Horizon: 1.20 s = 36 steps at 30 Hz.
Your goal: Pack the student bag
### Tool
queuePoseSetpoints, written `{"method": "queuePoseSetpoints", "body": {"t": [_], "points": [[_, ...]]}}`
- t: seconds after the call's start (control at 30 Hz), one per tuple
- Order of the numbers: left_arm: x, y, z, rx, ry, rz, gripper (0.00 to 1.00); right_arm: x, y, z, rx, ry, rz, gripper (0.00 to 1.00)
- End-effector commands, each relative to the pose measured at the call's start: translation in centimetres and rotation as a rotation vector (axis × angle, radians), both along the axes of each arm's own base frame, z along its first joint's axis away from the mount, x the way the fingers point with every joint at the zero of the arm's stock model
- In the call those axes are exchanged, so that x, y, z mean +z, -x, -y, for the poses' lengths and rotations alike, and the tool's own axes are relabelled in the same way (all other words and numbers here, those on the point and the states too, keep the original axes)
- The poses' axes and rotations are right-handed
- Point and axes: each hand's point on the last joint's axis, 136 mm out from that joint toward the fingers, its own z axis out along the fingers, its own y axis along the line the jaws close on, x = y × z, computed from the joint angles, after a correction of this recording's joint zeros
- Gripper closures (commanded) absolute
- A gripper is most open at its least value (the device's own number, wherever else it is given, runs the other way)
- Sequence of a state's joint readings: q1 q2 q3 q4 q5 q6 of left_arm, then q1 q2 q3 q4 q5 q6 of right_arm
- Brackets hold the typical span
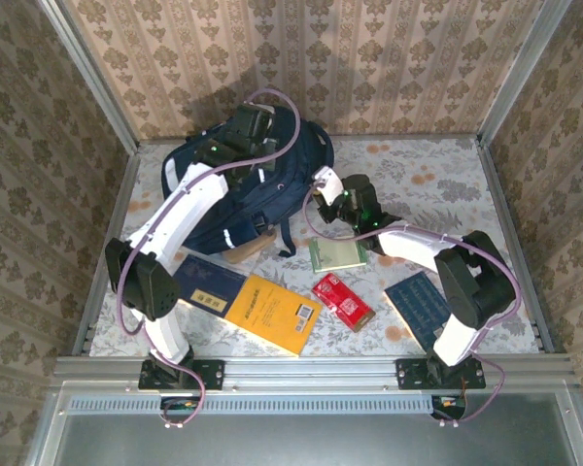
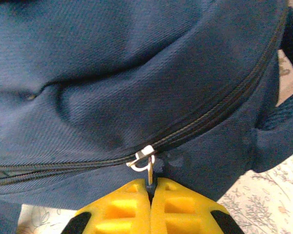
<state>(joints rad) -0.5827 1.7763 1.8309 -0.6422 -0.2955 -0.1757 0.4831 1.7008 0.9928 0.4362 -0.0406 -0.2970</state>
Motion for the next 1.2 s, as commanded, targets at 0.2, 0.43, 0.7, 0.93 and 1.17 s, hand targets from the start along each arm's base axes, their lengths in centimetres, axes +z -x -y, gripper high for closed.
{"method": "queuePoseSetpoints", "body": {"t": [0.2,0.43,0.7,0.93,1.17], "points": [[3.9,-2.6,2.7,-0.106,-0.075,0.145,1.00,3.0,0.6,0.7,0.017,-0.092,-0.027,1.00],[4.9,-2.7,6.4,-0.198,0.086,0.050,0.29,-1.8,4.6,-3.3,0.028,-0.305,-0.265,1.00],[2.1,0.8,-1.5,0.134,0.440,-0.191,0.28,-4.2,6.0,-8.7,-0.011,-0.520,-0.421,1.00],[-2.6,6.5,-10.0,0.501,0.763,-0.338,0.31,-1.8,5.0,-12.7,-0.016,-0.651,-0.436,1.00],[-9.1,11.1,-12.6,0.782,0.995,-0.507,0.31,-0.9,6.0,-15.4,0.033,-0.656,-0.430,1.00]]}}
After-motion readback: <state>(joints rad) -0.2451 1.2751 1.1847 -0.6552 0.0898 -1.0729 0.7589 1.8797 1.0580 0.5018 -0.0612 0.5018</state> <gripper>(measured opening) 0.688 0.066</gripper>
